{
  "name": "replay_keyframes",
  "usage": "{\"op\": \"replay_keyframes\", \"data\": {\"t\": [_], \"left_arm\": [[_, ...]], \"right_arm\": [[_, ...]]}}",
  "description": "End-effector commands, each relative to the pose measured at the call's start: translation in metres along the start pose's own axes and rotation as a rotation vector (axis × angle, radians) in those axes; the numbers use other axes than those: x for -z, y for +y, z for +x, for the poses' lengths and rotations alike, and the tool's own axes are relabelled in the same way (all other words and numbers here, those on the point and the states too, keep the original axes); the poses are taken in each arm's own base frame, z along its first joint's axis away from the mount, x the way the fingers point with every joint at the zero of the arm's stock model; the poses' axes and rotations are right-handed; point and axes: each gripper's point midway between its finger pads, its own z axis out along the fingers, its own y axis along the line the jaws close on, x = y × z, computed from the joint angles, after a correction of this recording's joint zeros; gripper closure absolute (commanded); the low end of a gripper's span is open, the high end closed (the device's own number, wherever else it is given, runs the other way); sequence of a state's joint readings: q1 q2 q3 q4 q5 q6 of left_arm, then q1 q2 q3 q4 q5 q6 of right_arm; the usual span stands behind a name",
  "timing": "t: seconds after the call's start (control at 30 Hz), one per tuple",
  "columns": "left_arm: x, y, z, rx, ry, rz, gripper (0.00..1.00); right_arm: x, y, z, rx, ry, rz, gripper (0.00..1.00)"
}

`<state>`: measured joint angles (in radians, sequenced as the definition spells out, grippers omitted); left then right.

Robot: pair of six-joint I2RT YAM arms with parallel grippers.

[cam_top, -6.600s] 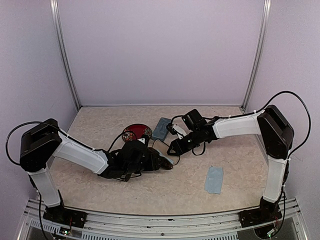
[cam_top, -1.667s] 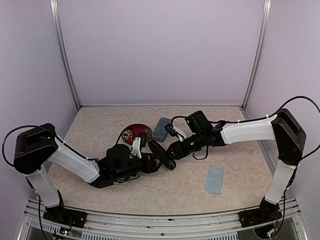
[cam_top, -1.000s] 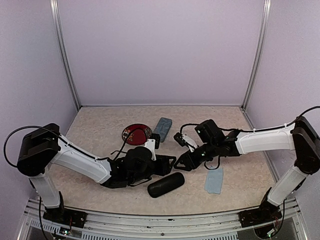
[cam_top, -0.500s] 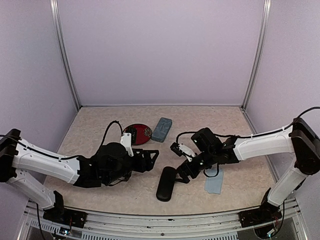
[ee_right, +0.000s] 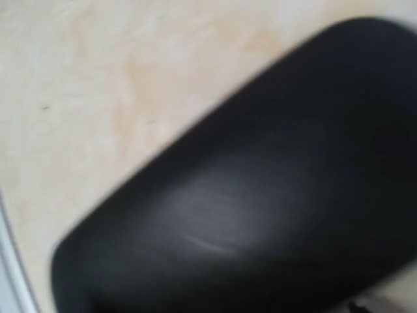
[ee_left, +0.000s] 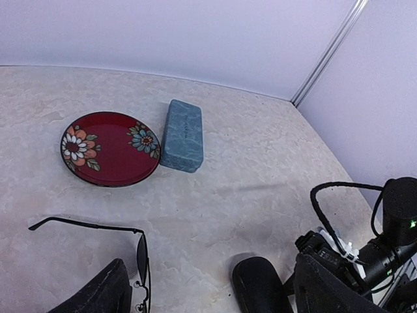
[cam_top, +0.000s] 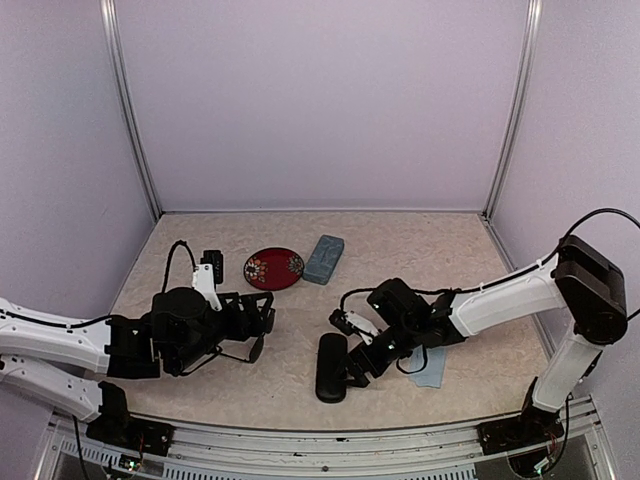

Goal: Organize the sunglasses
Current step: Move the case with the sunglasses to the center of the board.

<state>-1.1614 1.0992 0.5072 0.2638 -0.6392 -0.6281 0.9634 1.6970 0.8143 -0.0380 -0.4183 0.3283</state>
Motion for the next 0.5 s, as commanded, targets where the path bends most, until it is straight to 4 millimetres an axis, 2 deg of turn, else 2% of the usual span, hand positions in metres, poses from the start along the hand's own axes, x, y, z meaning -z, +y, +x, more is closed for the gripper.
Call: {"op": "replay_keyframes", "data": {"t": [0.0,0.27,0.47], "left_arm": [[0.001,0.012,-0.005,-0.026,-0.014,-0.055,0.16],[0.003,0.019,-0.011,-0.031,-0.030,-0.076,0.15],[0.006,0.023,-0.013,-0.026,-0.038,-0.083,0.15]], "right_arm": [[-0.004,0.024,0.004,-0.031,-0.016,-0.048,0.11],[-0.021,0.060,0.011,-0.020,0.008,-0.100,0.13],[-0.023,0.075,0.011,-0.006,0.005,-0.137,0.14]]}}
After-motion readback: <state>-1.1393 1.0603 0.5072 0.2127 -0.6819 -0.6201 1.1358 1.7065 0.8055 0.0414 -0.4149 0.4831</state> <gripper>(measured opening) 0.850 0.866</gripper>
